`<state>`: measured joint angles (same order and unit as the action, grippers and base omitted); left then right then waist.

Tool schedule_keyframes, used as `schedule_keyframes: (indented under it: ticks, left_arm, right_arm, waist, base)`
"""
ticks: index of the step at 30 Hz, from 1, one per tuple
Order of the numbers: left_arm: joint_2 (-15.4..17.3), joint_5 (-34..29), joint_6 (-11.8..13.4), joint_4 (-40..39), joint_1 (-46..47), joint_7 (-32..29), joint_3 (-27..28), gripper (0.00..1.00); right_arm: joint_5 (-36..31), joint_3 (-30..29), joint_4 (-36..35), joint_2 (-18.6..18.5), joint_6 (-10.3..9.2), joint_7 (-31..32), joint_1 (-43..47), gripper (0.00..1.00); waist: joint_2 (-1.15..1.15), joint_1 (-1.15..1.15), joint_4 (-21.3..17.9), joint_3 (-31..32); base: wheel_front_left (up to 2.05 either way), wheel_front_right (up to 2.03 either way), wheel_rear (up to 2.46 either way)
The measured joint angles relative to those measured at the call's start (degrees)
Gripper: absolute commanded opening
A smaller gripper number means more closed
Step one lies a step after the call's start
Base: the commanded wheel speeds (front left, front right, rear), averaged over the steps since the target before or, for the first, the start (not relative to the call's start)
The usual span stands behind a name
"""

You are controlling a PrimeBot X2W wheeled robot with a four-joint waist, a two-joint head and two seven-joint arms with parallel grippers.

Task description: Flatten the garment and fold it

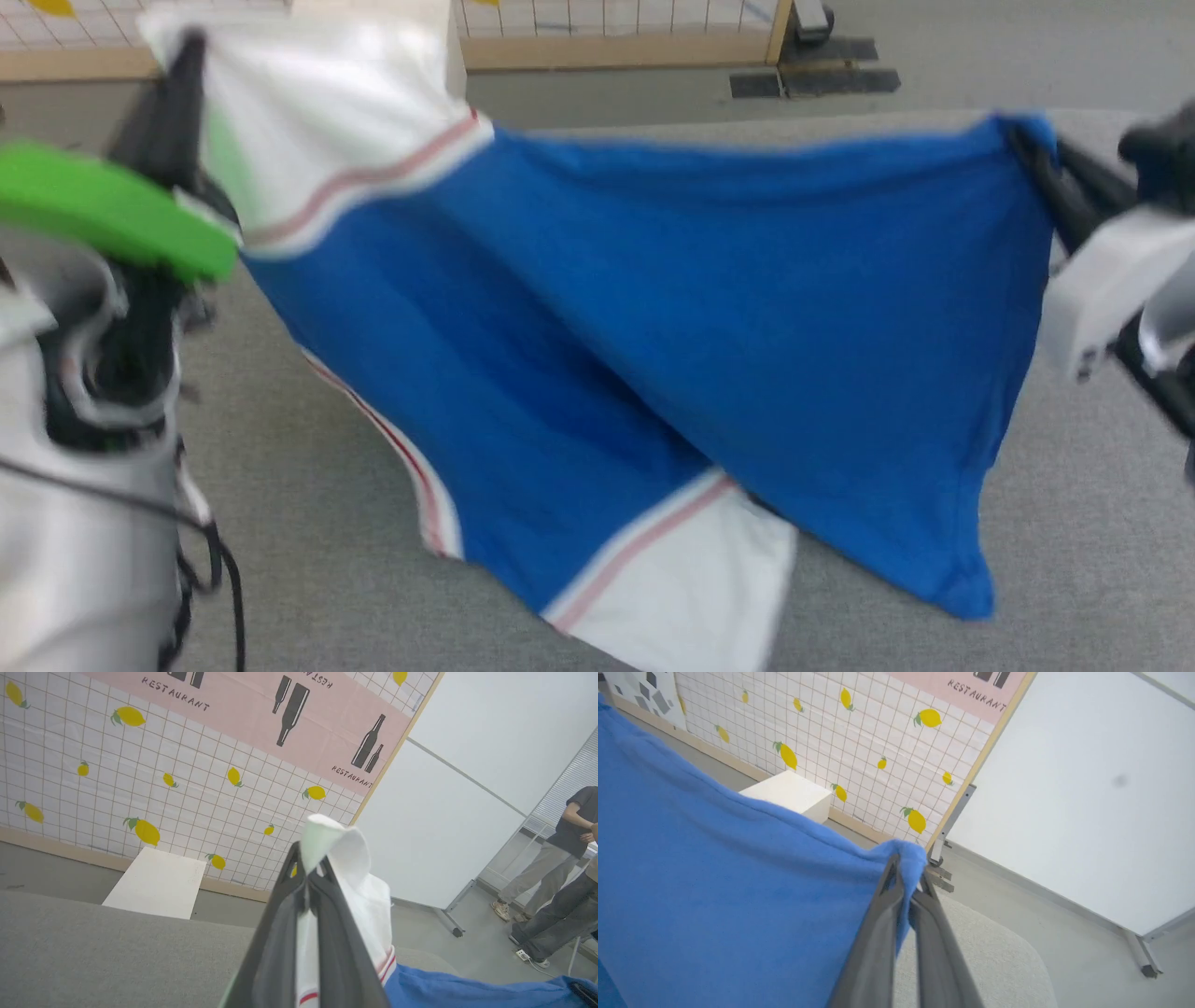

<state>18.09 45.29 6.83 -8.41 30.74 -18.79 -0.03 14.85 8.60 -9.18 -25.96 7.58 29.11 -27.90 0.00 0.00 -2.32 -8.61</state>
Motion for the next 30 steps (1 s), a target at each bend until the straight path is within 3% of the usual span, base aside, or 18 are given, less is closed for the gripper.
schedule_keyframes:
  ticks: [3, 9, 19, 24, 30]
  left_arm:
    - [0.22, -0.88, -0.08, 3.2, 10.46, -0.25, -0.81, 0.0]
    - [0.27, -4.2, 0.8, 11.03, 28.75, 2.7, -1.44, 0.0]
    - [-0.55, -4.9, 1.0, 20.34, 55.87, 13.63, 2.14, 0.0]
    - [-0.78, -5.71, -2.97, 22.16, 65.8, 20.58, 1.34, 0.0]
    - [-1.08, -6.27, -7.47, 26.27, 66.41, 23.76, -0.79, 0.0]
  right_arm:
    - [0.33, 2.45, 1.24, -1.7, 0.0, 1.98, -8.61, 0.0]
    - [-0.49, 4.79, 7.0, -1.69, 0.0, 2.58, -23.76, 0.0]
    - [-2.43, 0.75, 17.94, 5.32, 0.01, -3.64, -46.41, 0.0]
    - [-6.2, -2.16, 20.59, 6.5, 0.01, -8.57, -53.67, 0.0]
    - [-8.27, -3.18, 22.5, 7.31, 0.01, -13.47, -54.39, 0.0]
  waist:
    - [0.0, 0.0, -0.31, -2.83]
    - [0.0, 0.0, -0.68, -8.99]
    - [0.0, 0.01, -1.81, -20.16]
    - [0.0, 0.01, -2.32, -24.88]
    - [0.0, 0.02, -2.08, -27.65]
  base:
    - [0.0, 0.0, 0.0]
    - [0.0, 0.0, 0.0]
    - [0.0, 0.0, 0.0]
    - [0.0, 0.0, 0.0]
    - [0.0, 0.0, 0.0]
